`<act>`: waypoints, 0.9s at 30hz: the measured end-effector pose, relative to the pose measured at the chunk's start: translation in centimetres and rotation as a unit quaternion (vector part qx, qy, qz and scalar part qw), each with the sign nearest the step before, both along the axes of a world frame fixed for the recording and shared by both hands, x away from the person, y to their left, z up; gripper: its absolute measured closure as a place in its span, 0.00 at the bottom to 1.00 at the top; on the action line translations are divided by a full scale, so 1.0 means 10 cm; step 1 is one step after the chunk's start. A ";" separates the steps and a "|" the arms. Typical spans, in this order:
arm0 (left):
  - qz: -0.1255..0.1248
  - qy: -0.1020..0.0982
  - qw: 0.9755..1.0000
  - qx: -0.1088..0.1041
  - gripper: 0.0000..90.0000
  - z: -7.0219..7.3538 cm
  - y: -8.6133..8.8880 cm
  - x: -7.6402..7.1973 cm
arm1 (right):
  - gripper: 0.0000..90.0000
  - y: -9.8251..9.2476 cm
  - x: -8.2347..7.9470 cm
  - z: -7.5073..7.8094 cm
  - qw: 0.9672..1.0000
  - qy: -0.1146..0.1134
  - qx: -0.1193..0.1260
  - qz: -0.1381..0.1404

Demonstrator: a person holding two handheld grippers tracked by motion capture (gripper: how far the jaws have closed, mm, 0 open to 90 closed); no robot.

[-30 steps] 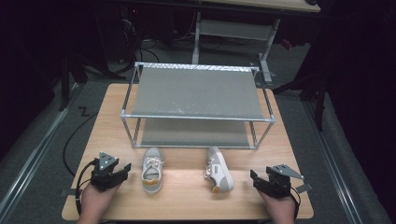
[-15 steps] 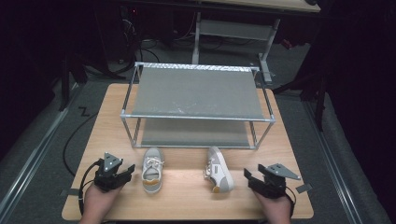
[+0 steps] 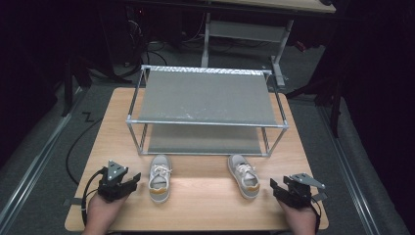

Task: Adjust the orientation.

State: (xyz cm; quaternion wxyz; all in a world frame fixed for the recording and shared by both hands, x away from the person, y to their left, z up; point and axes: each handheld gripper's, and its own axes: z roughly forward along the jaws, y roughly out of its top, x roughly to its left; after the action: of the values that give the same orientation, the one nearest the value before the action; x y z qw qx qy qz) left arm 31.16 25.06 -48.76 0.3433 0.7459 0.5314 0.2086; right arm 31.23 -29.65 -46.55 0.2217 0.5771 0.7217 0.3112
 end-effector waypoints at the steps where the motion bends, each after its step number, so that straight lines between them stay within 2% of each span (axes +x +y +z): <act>1: -0.001 0.001 1.000 0.003 0.52 0.00 -0.01 0.00 | 0.48 -0.03 -0.01 -0.04 1.000 0.010 -0.003 -0.004; 2: -0.002 0.001 1.000 0.002 0.52 0.00 -0.02 0.01 | 0.47 -0.03 -0.01 -0.09 1.000 0.026 0.000 -0.006; 4: -0.003 0.000 1.000 0.001 0.52 0.00 -0.03 0.01 | 0.47 -0.01 -0.01 -0.10 1.000 0.028 -0.005 -0.002; 5: -0.004 0.000 1.000 0.002 0.52 -0.01 -0.04 0.01 | 0.46 0.04 -0.01 -0.10 1.000 0.026 -0.014 0.008; 11: -0.003 0.015 1.000 -0.003 0.55 -0.06 -0.07 0.05 | 0.47 0.11 -0.03 -0.07 1.000 0.017 0.000 0.013; 13: 0.002 0.017 1.000 0.004 0.60 -0.07 -0.11 0.09 | 0.48 0.14 0.02 -0.06 1.000 0.008 -0.005 0.019; 14: 0.004 0.025 1.000 -0.004 0.60 -0.07 -0.15 0.12 | 0.49 0.17 0.08 -0.06 1.000 0.003 -0.008 0.020; 15: -0.003 0.031 1.000 0.007 0.67 -0.07 -0.29 0.17 | 0.53 0.26 0.26 -0.06 0.999 0.003 -0.011 0.033; 16: -0.007 0.023 0.999 0.021 0.75 -0.07 -0.37 0.16 | 0.56 0.33 0.32 -0.06 0.999 0.000 -0.014 0.043; 17: -0.007 0.023 0.999 0.021 0.81 -0.07 -0.37 0.16 | 0.56 0.33 0.32 -0.06 0.999 0.000 -0.014 0.043; 18: -0.010 0.019 0.999 0.027 0.82 -0.06 -0.47 0.15 | 0.64 0.49 0.38 -0.08 0.997 0.000 -0.006 0.079; 19: -0.015 0.027 0.999 0.016 0.82 -0.05 -0.56 0.16 | 0.64 0.49 0.38 -0.08 0.997 0.000 -0.006 0.079; 20: -0.049 0.029 0.998 0.011 0.83 -0.04 -0.83 0.17 | 0.65 0.69 0.35 -0.10 0.993 0.002 -0.012 0.114; 21: -0.066 0.027 0.997 0.006 0.83 -0.04 -1.00 0.18 | 0.65 0.80 0.31 -0.11 0.990 -0.001 -0.016 0.138; 22: -0.066 0.027 0.997 0.006 0.83 -0.04 -1.00 0.18 | 0.65 0.93 0.29 -0.12 0.988 -0.002 -0.019 0.155; 23: -0.077 0.023 0.997 -0.004 0.83 -0.04 -1.21 0.19 | 0.65 0.93 0.29 -0.12 0.988 -0.002 -0.019 0.155; 24: -0.065 0.000 0.997 0.032 0.96 -0.04 -1.62 0.21 | 0.77 1.21 0.25 -0.12 0.980 0.000 -0.019 0.197; 25: -0.036 -0.014 0.999 0.038 1.00 -0.04 -1.71 0.23 | 0.80 1.33 0.21 -0.12 0.980 -0.026 -0.063 0.189; 26: -0.036 -0.014 0.999 0.038 1.00 -0.04 -1.71 0.23 | 0.80 1.33 0.21 -0.12 0.980 -0.026 -0.063 0.189; 27: -0.033 0.006 0.999 -0.010 0.97 -0.07 -1.59 0.29 | 0.67 1.27 0.23 -0.11 0.982 -0.019 -0.045 0.181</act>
State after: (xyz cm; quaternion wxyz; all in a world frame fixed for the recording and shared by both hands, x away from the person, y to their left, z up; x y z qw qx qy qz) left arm 34.08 9.15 -49.45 0.3538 0.7607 0.5109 0.1873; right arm 33.49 -17.00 -47.68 0.2006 0.4203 0.8233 0.3245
